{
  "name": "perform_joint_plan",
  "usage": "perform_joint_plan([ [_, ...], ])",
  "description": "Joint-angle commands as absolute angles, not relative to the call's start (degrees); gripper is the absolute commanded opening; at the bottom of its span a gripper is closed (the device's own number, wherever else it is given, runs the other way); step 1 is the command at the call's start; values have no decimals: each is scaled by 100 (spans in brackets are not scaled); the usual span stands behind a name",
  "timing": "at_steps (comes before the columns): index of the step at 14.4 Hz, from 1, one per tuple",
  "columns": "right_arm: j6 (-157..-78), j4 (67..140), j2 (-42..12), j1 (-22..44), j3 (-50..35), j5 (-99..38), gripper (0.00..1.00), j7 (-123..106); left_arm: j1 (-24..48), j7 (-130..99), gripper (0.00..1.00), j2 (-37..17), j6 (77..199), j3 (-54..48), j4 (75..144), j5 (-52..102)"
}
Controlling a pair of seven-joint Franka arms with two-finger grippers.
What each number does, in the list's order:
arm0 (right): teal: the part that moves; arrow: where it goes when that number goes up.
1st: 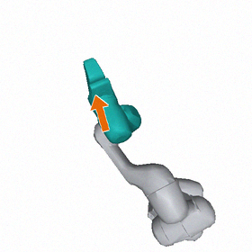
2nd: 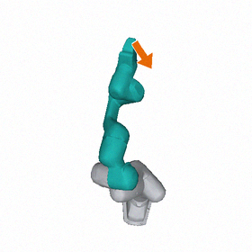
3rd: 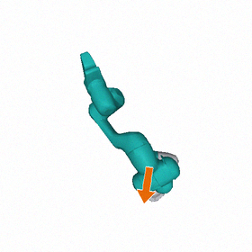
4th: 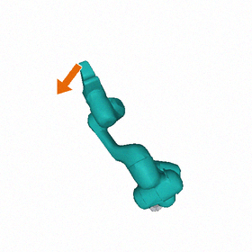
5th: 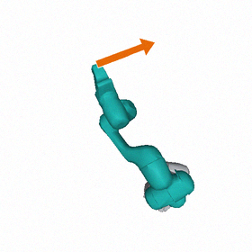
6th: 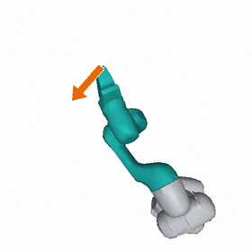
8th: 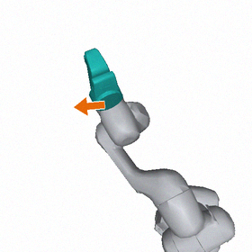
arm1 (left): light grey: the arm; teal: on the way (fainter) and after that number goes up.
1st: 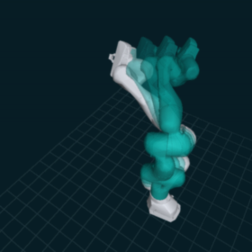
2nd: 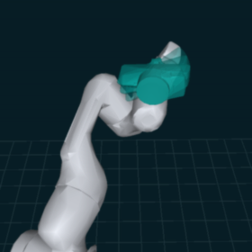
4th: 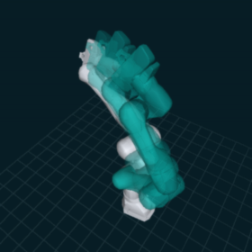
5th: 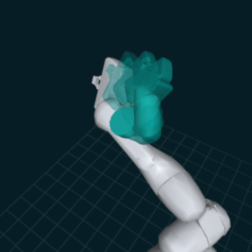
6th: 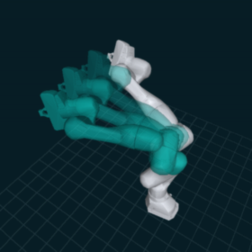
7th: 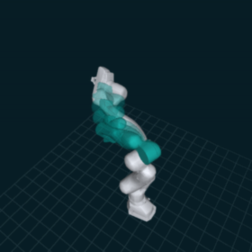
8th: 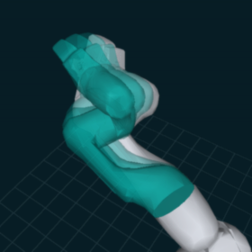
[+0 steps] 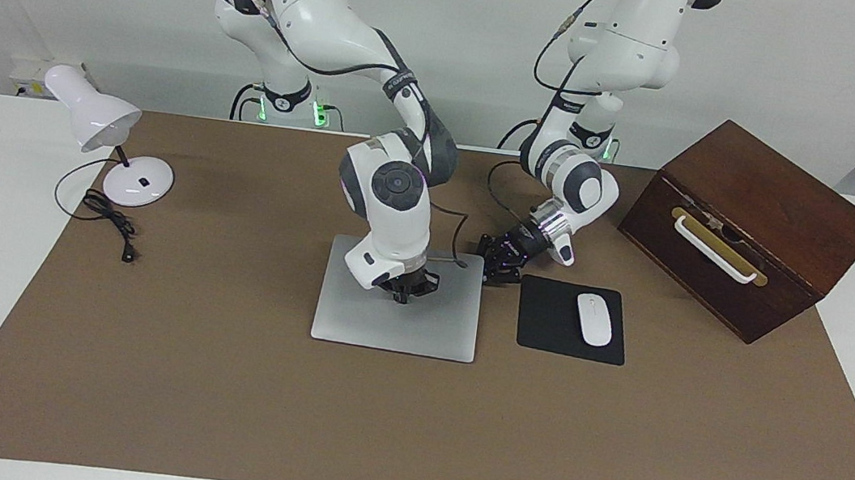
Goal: Close laptop with both arms
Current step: 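Press the lowered screen flat onto the base with the right gripper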
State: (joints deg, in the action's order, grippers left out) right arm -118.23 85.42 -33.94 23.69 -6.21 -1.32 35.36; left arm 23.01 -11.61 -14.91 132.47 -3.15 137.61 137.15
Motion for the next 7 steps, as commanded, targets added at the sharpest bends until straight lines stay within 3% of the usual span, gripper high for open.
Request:
perform_joint_plan([
  [1, -11953, 8754, -3296, 2329, -650, -281, 0, 3525, 2241, -976, 0, -1731, 13359, -299, 13658, 13878],
  [7, -11988, 8833, -3305, 2355, -650, -281, 0, 3524, 2241, -976, 0, -1731, 13368, -299, 13658, 13878],
])
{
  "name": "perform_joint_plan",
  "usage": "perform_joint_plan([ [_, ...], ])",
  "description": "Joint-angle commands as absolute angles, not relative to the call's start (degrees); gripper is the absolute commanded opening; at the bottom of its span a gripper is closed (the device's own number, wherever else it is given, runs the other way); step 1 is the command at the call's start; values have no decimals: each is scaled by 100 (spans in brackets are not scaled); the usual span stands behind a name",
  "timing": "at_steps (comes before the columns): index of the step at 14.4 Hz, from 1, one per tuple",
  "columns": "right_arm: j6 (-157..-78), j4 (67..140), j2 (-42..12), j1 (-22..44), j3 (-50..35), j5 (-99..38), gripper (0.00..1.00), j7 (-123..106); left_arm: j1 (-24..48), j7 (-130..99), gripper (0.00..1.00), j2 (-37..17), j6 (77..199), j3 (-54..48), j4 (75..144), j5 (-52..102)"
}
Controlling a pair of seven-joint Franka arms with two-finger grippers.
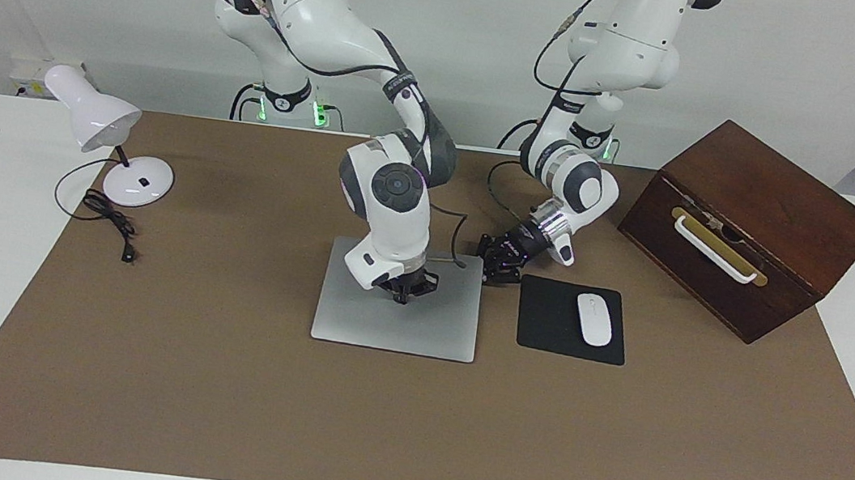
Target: Close laptop with both arms
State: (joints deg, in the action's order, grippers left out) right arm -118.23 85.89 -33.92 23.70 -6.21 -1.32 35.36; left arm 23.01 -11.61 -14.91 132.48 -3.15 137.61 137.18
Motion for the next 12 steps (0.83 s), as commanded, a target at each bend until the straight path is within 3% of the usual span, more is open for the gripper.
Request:
perform_joint_plan([
  [1, -12040, 8877, -3305, 2355, -650, -281, 0, 3524, 2241, -976, 0, -1731, 13368, -299, 13658, 13878],
  [7, -11953, 8780, -3261, 2347, -642, -273, 0, 3533, 2232, -984, 0, -1731, 13377, -290, 13658, 13869],
  [12, -11638, 8763, -2735, 2294, -633, -272, 0, 3533, 2232, -984, 0, -1731, 13386, -290, 13649, 13869],
])
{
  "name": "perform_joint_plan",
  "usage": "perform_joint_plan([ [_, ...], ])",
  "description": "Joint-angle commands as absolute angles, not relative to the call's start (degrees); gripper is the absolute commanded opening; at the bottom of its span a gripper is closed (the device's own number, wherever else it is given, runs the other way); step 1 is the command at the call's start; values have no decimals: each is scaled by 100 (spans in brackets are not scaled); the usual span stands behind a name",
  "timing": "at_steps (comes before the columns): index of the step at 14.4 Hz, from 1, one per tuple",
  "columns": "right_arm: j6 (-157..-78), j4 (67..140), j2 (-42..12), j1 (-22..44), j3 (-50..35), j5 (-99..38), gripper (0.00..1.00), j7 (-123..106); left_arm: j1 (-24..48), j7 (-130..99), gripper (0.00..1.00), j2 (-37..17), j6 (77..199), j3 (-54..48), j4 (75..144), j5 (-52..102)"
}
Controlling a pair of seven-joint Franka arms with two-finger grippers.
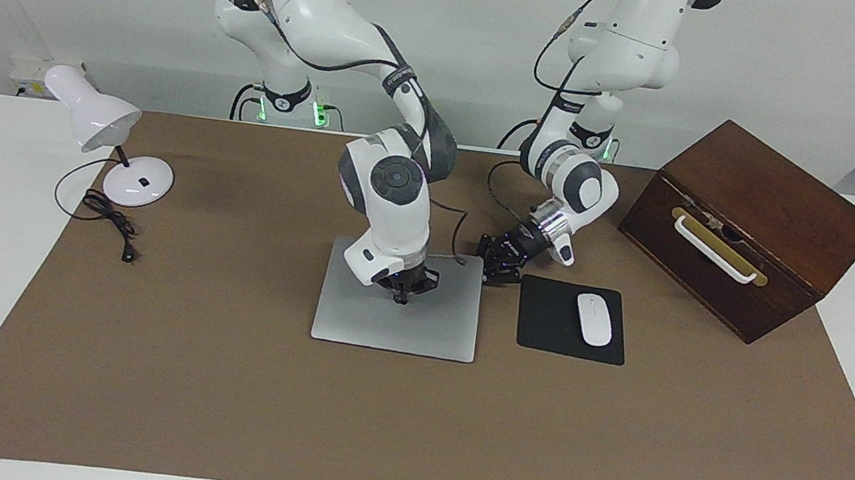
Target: Close laptop with both arms
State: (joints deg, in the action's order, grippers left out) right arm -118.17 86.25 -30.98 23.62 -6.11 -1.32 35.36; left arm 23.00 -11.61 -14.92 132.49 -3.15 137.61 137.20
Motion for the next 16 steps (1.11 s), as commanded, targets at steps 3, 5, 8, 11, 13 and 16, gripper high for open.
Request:
perform_joint_plan([
  [3, -11487, 8771, -2418, 2285, -624, -264, 0, 3533, 2232, -976, 0, -1731, 13386, -299, 13641, 13869],
  [5, -11435, 8763, -2286, 2285, -607, -203, 0, 3525, 2224, -984, 0, -1731, 13386, -299, 13623, 13869],
  [8, -11347, 8763, -2049, 2154, -598, -185, 0, 3315, 2215, -984, 0, -1731, 13377, -290, 13597, 13869],
  [11, -11154, 8763, -1768, 1952, -580, -176, 0, 2902, 2145, -984, 0, -1731, 13377, -299, 13535, 13869],
  [13, -10970, 8667, -1609, 1767, -580, -167, 0, 2375, 2136, -984, 0, -1723, 13377, -308, 13535, 13869],
  [16, -10776, 8543, -1407, 1486, -571, -158, 0, 1821, 2083, -993, 0, -1723, 13368, -308, 13491, 13878],
])
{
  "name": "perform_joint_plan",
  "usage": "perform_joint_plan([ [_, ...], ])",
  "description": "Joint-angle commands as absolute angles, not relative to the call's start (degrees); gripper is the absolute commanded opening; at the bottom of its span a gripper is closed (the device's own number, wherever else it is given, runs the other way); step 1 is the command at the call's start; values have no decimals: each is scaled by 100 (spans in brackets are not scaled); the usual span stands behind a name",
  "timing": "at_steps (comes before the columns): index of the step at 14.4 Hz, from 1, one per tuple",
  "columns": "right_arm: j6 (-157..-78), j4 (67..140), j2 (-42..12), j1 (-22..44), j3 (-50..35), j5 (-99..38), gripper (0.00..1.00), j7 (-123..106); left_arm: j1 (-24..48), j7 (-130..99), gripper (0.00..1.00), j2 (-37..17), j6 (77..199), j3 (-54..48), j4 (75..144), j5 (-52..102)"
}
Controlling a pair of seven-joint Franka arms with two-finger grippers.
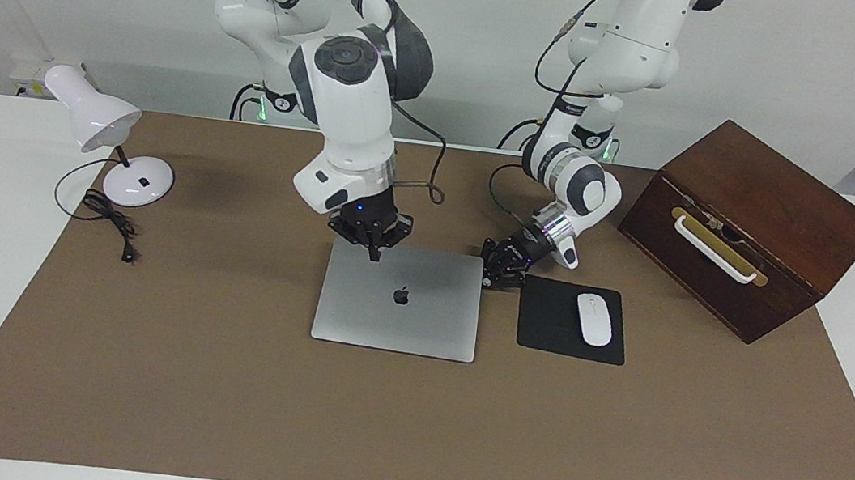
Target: Close laptop with both arms
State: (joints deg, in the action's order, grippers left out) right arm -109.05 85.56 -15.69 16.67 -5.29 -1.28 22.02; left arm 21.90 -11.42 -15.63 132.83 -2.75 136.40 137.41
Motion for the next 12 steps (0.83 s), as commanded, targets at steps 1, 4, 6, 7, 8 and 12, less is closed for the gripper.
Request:
perform_joint_plan([
  [1, -10749, 8543, -1337, 1416, -571, -158, 0, 1663, 2074, -993, 0, -1723, 13359, -308, 13483, 13878],
  [4, -10556, 8543, -1091, 1178, -571, -71, 0, 1293, 2013, -1002, 0, -1723, 13324, -316, 13482, 13896],
  [6, -10416, 8543, -959, 1003, -571, -62, 0, 969, 2004, -1002, 0, -1723, 13298, -316, 13474, 13948],
  [7, -10328, 8543, -880, 941, -571, -70, 0, 828, 2004, -1002, 0, -1714, 13280, -316, 13474, 13966],
  [8, -10223, 8543, -801, 862, -571, -62, 0, 713, 1960, -1002, 0, -1714, 13245, -316, 13474, 13966],
  [12, -9801, 8543, -423, 536, -580, -44, 0, 264, 1916, -1011, 0, -1714, 13245, -325, 13377, 13975],
])
